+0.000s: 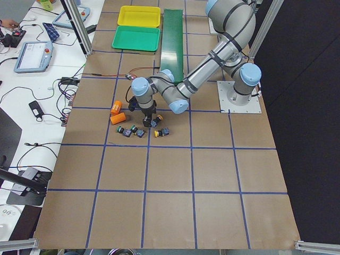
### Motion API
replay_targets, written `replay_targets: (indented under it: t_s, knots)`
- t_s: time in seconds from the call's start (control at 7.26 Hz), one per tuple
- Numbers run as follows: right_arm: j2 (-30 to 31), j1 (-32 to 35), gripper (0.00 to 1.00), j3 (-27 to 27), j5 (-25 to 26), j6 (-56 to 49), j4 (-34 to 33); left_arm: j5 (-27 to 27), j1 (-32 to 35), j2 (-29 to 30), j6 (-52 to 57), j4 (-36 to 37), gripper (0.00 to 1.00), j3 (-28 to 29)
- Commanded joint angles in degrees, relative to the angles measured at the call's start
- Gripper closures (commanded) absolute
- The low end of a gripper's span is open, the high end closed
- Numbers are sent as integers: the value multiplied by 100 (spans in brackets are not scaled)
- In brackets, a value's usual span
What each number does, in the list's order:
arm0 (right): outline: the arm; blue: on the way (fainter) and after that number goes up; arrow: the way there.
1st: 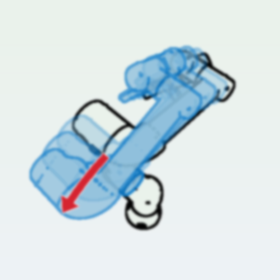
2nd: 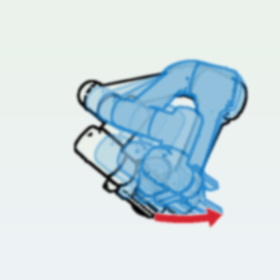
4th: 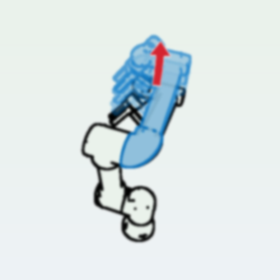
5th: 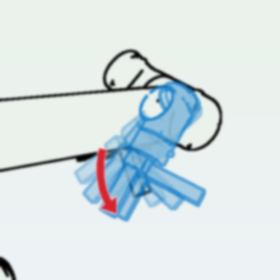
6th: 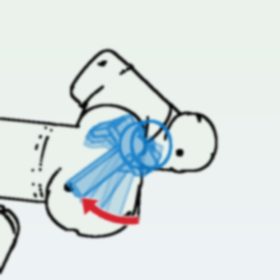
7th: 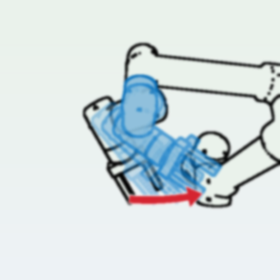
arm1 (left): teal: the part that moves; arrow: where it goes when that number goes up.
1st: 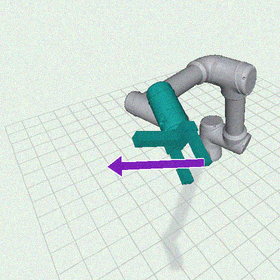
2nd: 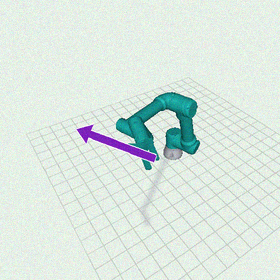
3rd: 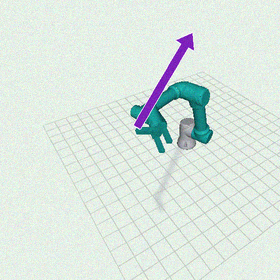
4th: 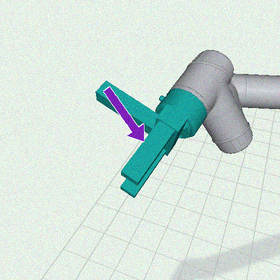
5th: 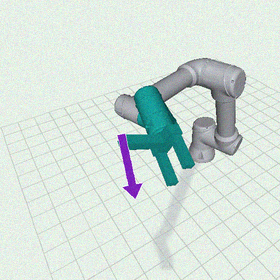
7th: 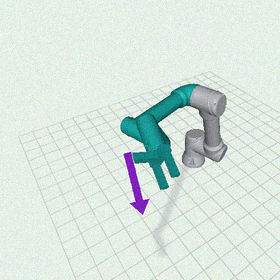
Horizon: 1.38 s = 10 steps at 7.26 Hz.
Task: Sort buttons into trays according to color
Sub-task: 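Carry the yellow button switch with the left gripper onto the conveyor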
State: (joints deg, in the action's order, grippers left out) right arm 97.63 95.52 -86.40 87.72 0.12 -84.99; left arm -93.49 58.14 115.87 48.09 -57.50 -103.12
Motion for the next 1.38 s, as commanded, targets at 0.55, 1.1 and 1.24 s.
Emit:
replay_targets:
  t_s: [0.55,1.1,1.24]
  knots:
    - [1,2,0,0,0,-3,0,-11,-22,-38,1491,-86,0,-234]
    - [-7,2,0,0,0,6,0,24,-145,6,1826,28,47,-235]
    - [1,-7,0,0,0,-3,0,59,-146,-116,1687,28,69,-261]
